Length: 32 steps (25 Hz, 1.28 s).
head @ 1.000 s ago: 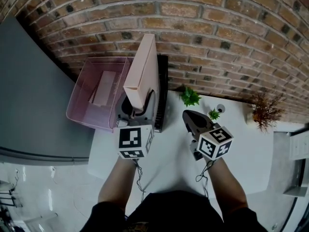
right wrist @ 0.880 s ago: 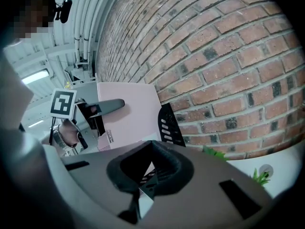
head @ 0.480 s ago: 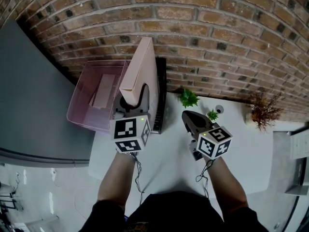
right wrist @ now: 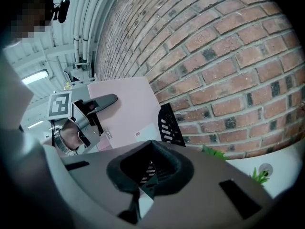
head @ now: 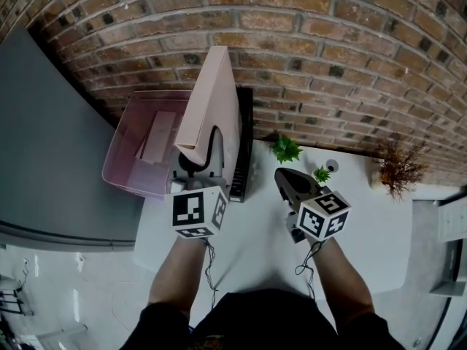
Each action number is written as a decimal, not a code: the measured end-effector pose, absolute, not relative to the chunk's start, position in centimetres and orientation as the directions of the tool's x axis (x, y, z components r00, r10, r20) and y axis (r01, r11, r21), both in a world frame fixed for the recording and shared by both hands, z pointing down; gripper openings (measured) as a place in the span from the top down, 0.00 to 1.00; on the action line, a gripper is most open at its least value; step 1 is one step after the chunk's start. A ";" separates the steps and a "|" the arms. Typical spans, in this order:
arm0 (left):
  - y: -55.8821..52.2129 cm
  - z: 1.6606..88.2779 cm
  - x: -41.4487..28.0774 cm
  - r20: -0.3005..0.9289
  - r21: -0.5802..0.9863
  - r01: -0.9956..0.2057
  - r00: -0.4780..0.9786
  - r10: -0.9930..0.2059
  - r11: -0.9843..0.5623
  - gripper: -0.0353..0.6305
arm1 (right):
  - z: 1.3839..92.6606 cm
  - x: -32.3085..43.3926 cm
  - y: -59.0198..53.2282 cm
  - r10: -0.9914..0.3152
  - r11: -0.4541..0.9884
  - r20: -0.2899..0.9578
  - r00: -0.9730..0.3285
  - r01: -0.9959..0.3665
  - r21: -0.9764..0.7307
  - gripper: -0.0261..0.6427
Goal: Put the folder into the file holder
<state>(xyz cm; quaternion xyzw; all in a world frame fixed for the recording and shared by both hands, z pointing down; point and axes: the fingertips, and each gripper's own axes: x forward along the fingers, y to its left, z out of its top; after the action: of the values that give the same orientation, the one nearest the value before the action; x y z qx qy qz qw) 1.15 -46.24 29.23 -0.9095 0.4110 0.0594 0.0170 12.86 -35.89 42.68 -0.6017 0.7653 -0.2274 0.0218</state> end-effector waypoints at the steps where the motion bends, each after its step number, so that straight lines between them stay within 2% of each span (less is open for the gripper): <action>1: -46.1 29.1 1.0 -0.145 0.024 -0.751 0.651 -0.745 -0.660 0.73 | 42.7 12.8 -35.9 -0.931 0.173 0.241 -0.276 -0.911 -0.375 0.96; 9: -45.6 30.6 0.7 -0.187 0.053 -0.746 0.645 -0.741 -0.663 0.73 | 43.1 12.9 -35.8 -0.931 0.163 0.249 -0.269 -0.912 -0.376 0.96; 32: -45.8 39.3 2.0 -0.054 0.031 -0.769 0.637 -0.769 -0.639 0.71 | 43.9 13.5 -35.2 -0.932 0.130 0.266 -0.246 -0.912 -0.389 0.96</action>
<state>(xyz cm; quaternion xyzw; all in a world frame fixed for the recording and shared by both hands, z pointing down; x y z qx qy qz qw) 2.04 -45.76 39.35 -0.9047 0.4249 0.0310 -0.0028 13.51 -35.21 43.94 -0.6137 0.7513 -0.2418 0.0206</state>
